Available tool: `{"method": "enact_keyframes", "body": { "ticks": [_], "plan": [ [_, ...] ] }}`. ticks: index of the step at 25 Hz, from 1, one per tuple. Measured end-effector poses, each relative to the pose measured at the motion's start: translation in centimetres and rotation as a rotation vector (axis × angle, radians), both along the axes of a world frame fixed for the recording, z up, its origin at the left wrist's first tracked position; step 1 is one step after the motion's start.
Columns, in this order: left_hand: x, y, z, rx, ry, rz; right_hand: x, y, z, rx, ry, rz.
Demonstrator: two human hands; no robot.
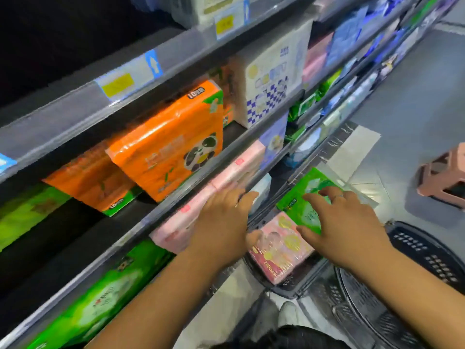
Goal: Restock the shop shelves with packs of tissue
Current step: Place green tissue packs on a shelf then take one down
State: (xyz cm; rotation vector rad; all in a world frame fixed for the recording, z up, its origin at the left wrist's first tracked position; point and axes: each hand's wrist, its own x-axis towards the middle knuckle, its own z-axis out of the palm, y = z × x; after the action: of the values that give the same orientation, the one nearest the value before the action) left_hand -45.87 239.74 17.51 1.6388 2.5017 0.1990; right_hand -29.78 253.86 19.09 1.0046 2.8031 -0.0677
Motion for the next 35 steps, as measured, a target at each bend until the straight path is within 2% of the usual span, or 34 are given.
{"method": "enact_keyframes", "body": {
  "ticks": [4,8,13,16,22,24,26,30,33,35],
  "plan": [
    [2.3,6.2,-5.2,-0.031,-0.067,-0.064,3.5,4.8,-5.0,-0.097,-0.068,-0.129],
    [2.4,11.2,-9.9,-0.091,-0.234,-0.087,4.6,8.6,-10.2,-0.243,-0.105,-0.273],
    [-0.9,16.9,-16.8,-0.182,-0.312,-0.168,2.9,13.0,-17.3,-0.473,-0.057,-0.534],
    [-3.5,21.6,-22.5,-0.272,-0.339,-0.204,1.5,15.4,-23.6,-0.557,-0.009,-0.712],
    [-5.0,30.4,-35.4,-0.331,-0.469,-0.14,2.7,18.9,-36.5,-0.735,0.282,-1.178],
    [-4.8,33.5,-42.0,-0.324,-0.544,-0.057,4.0,21.0,-42.9,-0.758,0.362,-1.333],
    [-5.7,35.3,-42.9,-0.277,-0.576,-0.014,3.9,22.0,-45.0,-0.758,0.511,-1.432],
    [-5.3,39.0,-49.2,-0.188,-0.677,0.171,4.9,24.2,-51.8,-0.801,0.755,-1.536],
    [-5.1,40.1,-50.9,-0.107,-0.775,0.307,5.3,25.1,-53.7,-0.794,0.775,-1.556],
    [-5.0,40.3,-51.0,-0.087,-0.754,0.317,5.2,25.2,-53.4,-0.778,0.769,-1.551]
  ]
}}
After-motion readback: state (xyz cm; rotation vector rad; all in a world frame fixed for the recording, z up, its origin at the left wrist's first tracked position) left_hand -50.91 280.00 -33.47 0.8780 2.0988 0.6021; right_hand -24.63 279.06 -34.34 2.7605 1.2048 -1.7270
